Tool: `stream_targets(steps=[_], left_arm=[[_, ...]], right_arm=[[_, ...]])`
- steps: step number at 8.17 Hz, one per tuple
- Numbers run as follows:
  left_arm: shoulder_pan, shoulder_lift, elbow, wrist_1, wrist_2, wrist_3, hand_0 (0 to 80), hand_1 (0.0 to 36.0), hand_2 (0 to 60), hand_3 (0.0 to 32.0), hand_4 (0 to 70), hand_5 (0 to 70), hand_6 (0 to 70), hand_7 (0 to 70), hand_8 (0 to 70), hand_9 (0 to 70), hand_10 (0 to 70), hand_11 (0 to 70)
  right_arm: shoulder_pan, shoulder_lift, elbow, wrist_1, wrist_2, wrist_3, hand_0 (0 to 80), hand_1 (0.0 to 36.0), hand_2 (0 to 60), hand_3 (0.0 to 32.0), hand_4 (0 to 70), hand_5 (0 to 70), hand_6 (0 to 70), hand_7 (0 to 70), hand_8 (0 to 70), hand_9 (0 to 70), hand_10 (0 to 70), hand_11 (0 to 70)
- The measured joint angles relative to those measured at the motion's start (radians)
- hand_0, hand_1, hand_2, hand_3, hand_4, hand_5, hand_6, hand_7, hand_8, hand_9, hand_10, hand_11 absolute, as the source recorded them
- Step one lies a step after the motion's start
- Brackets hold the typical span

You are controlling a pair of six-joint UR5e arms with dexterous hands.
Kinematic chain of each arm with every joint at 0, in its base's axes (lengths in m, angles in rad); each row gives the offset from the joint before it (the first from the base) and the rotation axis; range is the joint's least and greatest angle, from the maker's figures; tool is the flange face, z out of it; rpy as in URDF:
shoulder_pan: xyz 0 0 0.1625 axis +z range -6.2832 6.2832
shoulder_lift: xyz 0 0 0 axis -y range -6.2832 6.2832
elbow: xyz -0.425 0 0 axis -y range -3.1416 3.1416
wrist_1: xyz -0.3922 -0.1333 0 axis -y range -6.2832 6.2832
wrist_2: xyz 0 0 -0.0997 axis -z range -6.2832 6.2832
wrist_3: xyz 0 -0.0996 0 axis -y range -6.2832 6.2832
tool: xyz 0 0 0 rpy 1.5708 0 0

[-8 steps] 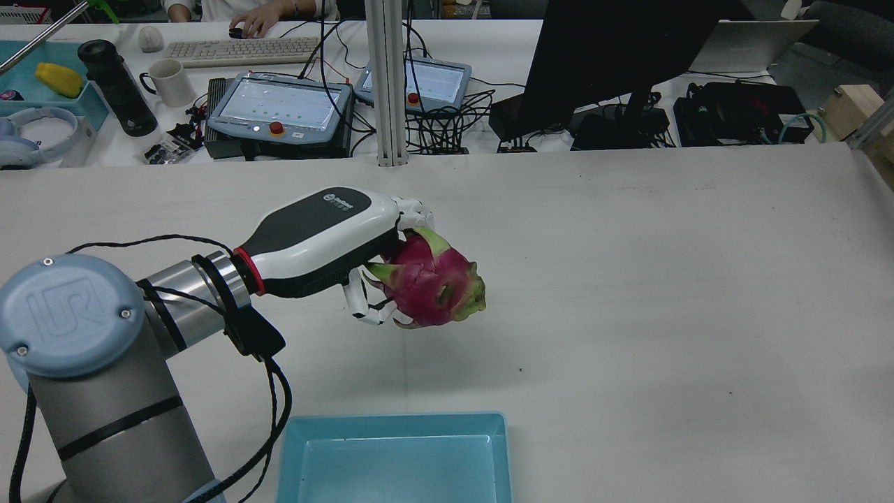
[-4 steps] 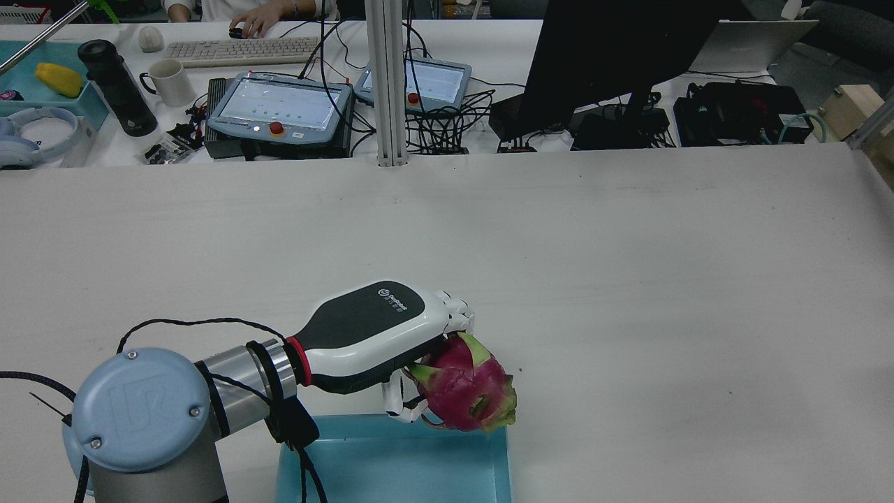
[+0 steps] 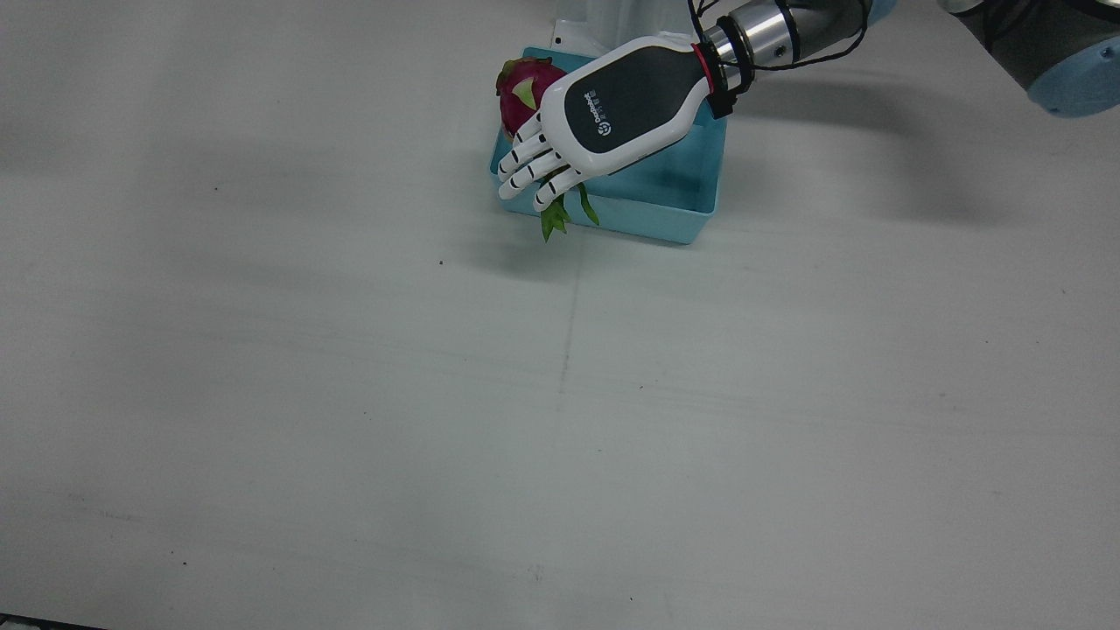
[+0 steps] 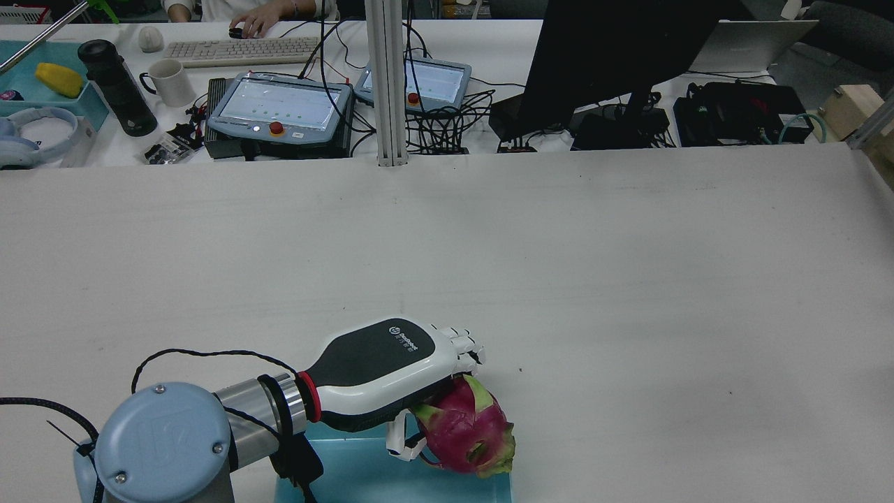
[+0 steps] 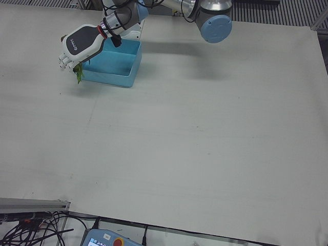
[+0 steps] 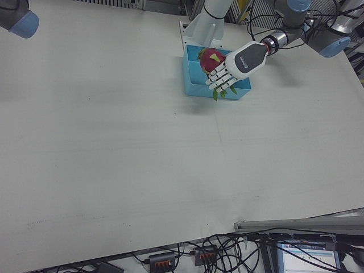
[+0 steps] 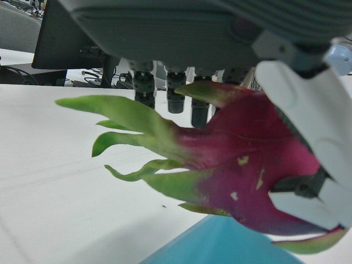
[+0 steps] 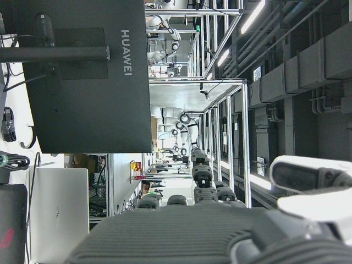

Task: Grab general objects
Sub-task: 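Lower the fruit into the tray and open the left hand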

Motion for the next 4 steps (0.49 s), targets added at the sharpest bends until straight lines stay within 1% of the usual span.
stream_targets(steps=[1, 2, 3, 4], left_arm=[[0.002, 0.0, 0.0, 0.003, 0.015, 0.001, 32.2, 3.5, 1.7, 3.2, 0.0, 0.0, 0.0, 3.3, 0.0, 0.0, 0.9, 2.2], [0.003, 0.0, -0.002, 0.005, 0.031, 0.002, 24.3, 2.2, 1.6, 6.4, 0.0, 0.0, 0.0, 1.5, 0.0, 0.0, 0.0, 0.1], [0.004, 0.0, -0.005, 0.005, 0.039, 0.003, 19.9, 1.4, 1.3, 7.6, 0.0, 0.0, 0.0, 0.5, 0.0, 0.0, 0.0, 0.0], [0.004, 0.0, -0.014, 0.006, 0.046, 0.011, 19.6, 1.7, 2.0, 8.4, 0.0, 0.0, 0.0, 0.5, 0.0, 0.0, 0.0, 0.0]], right_arm=[[0.0, 0.0, 0.0, 0.0, 0.0, 0.0, 0.0, 0.0, 0.0, 0.0, 0.0, 0.0, 0.0, 0.0, 0.0, 0.0, 0.0, 0.0], [0.0, 0.0, 0.0, 0.0, 0.0, 0.0, 0.0, 0.0, 0.0, 0.0, 0.0, 0.0, 0.0, 0.0, 0.0, 0.0, 0.0, 0.0], [0.0, 0.0, 0.0, 0.0, 0.0, 0.0, 0.0, 0.0, 0.0, 0.0, 0.0, 0.0, 0.0, 0.0, 0.0, 0.0, 0.0, 0.0], [0.0, 0.0, 0.0, 0.0, 0.0, 0.0, 0.0, 0.0, 0.0, 0.0, 0.0, 0.0, 0.0, 0.0, 0.0, 0.0, 0.0, 0.0]])
